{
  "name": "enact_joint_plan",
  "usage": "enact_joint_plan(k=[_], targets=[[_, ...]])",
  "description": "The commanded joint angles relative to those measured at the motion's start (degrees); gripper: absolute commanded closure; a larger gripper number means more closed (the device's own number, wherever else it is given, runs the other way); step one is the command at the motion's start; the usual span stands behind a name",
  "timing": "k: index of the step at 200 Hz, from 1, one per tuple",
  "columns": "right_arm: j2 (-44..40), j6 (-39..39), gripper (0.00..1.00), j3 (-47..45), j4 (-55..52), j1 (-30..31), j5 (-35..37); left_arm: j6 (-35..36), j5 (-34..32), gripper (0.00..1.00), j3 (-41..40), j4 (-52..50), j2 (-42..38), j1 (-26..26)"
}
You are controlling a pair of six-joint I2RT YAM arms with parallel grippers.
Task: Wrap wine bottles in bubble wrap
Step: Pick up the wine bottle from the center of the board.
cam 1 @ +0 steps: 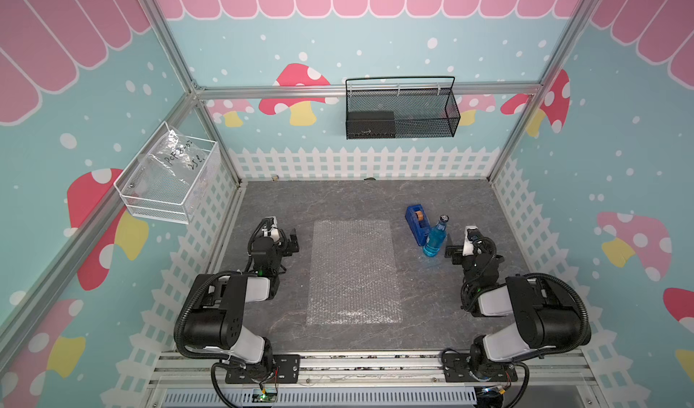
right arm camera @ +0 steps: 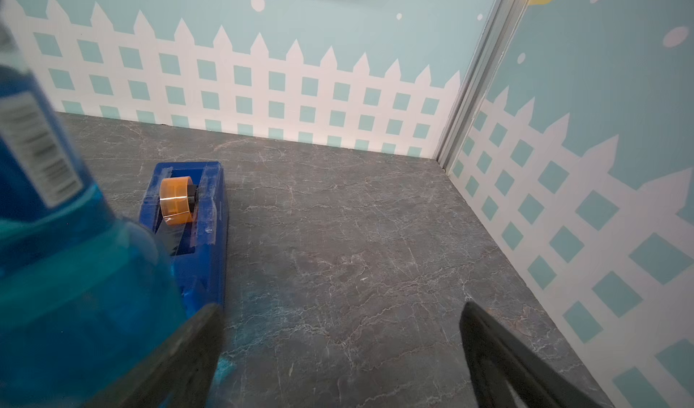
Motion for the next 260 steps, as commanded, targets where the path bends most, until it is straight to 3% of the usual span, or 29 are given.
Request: enact_joint_plan(k=[1, 200, 215, 235, 260], targets=[[0.46, -0.58, 0.01, 0.64, 0.96, 0.16, -0.27, 0.52, 0.43, 0.01, 0.48, 1.13, -0.01, 0.21], [-0.47, -0.81, 0.02, 0.61, 0.79, -0.19, -1.62, 1.1, 2.8, 0.0, 0.9, -0.74, -2.08, 0.34], [-9.86, -0.03, 0.07, 1.43, -8.98, -0.1, -0.68, 3.5, 1.77, 0.0, 4.65, -16.34, -12.82, -1.89], [-21.83, -0.34, 0.07, 4.73, -21.08, -0.28, -1.59, 0.41, 4.28, 0.0, 5.64, -19.26, -25.25, -5.26], [-31.4, -0.08, 0.04, 16.44, -41.69, -0.28, -4.52, 1.7, 9.39, 0.0, 13.49, -27.62, -29.09, -15.24]])
